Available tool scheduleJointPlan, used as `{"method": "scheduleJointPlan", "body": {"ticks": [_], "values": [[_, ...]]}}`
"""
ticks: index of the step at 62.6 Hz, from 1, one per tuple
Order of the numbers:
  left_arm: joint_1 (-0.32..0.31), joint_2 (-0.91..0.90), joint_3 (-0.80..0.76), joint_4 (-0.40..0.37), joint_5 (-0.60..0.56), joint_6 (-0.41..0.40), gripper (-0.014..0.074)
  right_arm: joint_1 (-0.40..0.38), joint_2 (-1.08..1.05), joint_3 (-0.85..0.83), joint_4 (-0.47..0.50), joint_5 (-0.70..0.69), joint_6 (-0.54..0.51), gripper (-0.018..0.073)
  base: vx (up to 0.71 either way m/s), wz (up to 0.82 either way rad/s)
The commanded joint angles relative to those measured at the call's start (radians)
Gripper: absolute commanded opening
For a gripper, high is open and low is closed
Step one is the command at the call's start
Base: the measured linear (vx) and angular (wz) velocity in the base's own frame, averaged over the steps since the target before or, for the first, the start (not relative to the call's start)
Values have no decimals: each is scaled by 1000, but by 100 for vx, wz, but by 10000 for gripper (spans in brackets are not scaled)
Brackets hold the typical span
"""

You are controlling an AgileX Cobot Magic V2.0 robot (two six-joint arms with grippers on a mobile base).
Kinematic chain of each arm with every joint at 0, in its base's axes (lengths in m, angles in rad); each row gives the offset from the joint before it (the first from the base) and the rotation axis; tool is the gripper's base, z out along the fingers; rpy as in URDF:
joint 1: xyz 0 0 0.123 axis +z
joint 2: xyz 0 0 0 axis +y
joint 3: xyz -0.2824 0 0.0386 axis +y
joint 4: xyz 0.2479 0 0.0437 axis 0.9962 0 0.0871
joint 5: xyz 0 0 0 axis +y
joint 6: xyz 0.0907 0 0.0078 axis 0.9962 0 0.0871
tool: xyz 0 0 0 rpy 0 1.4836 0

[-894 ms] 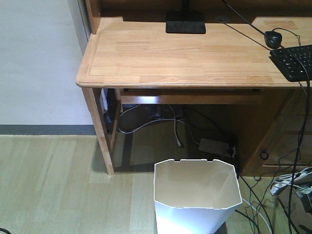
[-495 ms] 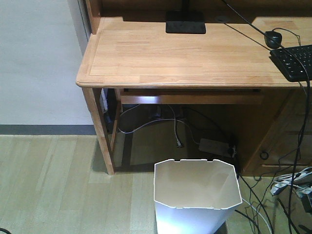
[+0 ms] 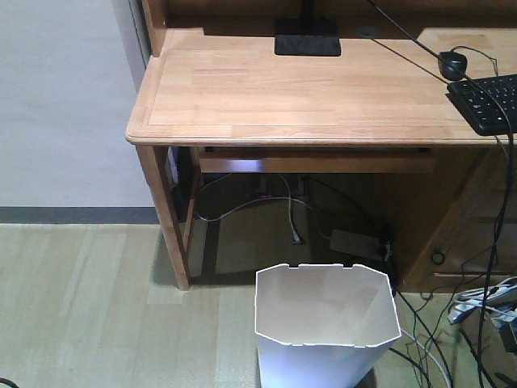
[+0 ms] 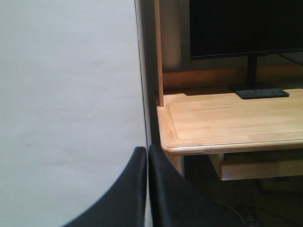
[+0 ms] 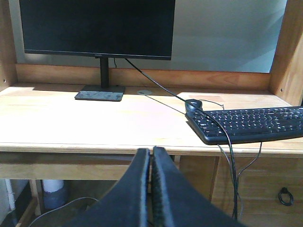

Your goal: Move trash bin to bedside with robot

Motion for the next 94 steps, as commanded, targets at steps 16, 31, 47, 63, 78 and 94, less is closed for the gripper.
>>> {"method": "scheduleJointPlan", "body": {"ticks": [16,31,47,63,78,94], "values": [[-6,-14,12,-9,-75,-14,-6,1,-11,-1,38,-170,17,-8,0,0],[-6,-14,12,-9,-75,-14,-6,0,19,-94,44,-323,25,-8,0,0],[-6,-14,12,-9,-75,-14,-6,0,282,-351,20,-102,18,-8,0,0],[-6,-14,12,-9,-75,-14,-6,-1,495,-485,16,37,19,-8,0,0],[-6,-14,12,-9,-75,-14,-6,-1,575,-486,8,120,18,2,0,0],[-6,-14,12,-9,-75,-14,-6,-1,635,-486,0,122,7,182,0,0]]}}
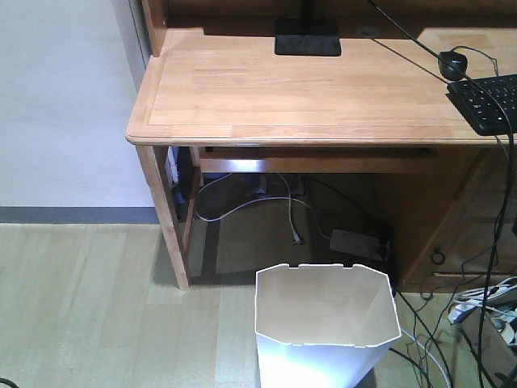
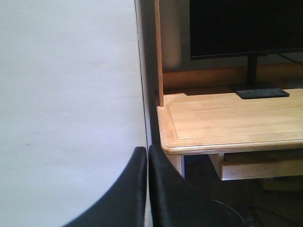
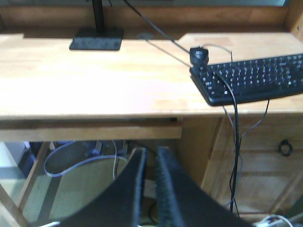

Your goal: Move trash bin to bedside with robot

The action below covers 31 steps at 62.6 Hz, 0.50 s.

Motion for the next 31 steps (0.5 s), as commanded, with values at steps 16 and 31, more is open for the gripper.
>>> {"method": "scheduleJointPlan", "body": {"ticks": [16,31], "values": [[-6,-14,12,-9,-75,-14,-6,-1,40,-33,-14,-54,-43,479,0,0],[-6,-14,12,-9,-75,-14,-6,0,74,-53,-13,-38,-50,554,0,0]]}}
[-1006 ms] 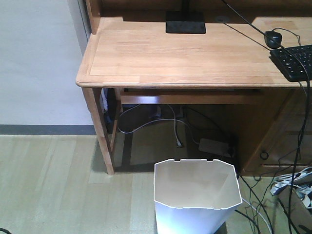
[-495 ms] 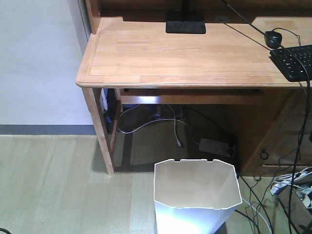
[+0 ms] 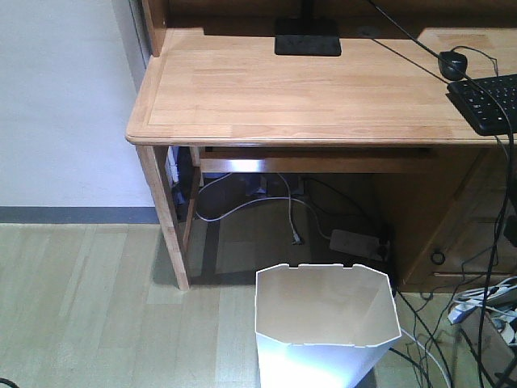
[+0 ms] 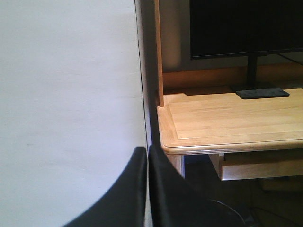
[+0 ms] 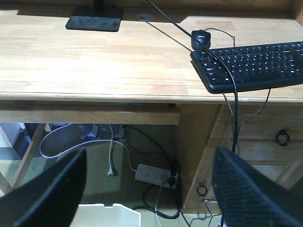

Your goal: Move trash bin to bedside with robot

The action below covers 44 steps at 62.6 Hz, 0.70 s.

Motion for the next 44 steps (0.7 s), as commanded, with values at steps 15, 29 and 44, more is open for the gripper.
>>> {"method": "scheduleJointPlan", "body": {"ticks": [15,29,44], "values": [[-6,-14,12,-9,-75,-14,-6,0,237,-209,1,68,-15,554,0,0],[-6,-14,12,-9,-75,-14,-6,-1,480,-387,0,243,-45,554,0,0],[-6,-14,12,-9,-75,-14,-6,-1,735,-499,43,336,-98,554,0,0]]}}
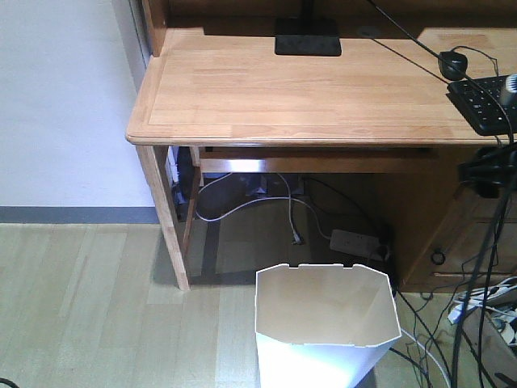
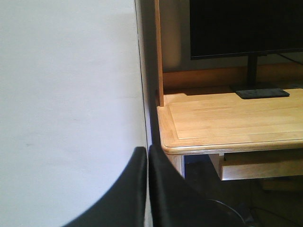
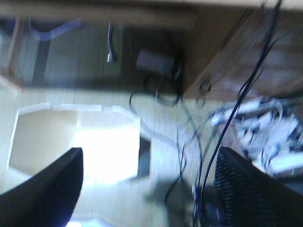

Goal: Move trash bin to bedside with robot
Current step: 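Lower the right gripper toward the rim of the white trash bin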

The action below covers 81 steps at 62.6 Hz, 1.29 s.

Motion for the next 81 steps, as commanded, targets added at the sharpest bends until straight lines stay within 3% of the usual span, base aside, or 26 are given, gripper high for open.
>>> {"method": "scheduleJointPlan", "body": {"ticks": [1,11,16,29,44,57,81], "values": [[-6,-14,12,-9,-75,-14,-6,-1,73,-52,29,-26,-37,554,0,0],[-6,-14,12,-9,-75,-14,-6,-13,235,-52,61,-69,-86,554,0,0],[-6,-14,12,-9,-75,-14,-6,-48,317,-59,132,-78,-113,554,0,0],[-6,-14,12,-9,-75,-14,-6,-119,518,-87,341,-129,-364,551,0,0],[-6,-14,12,-9,-75,-14,-6,-118,746,-103,442,-277,-493,551,0,0],[-6,-14,12,-9,-75,-14,-6,-117,963,-205,519,-289,-617,551,0,0],[-6,-14,12,-9,-75,-14,-6,-103,1310,-461,542,-307,-640,551,0,0]]}}
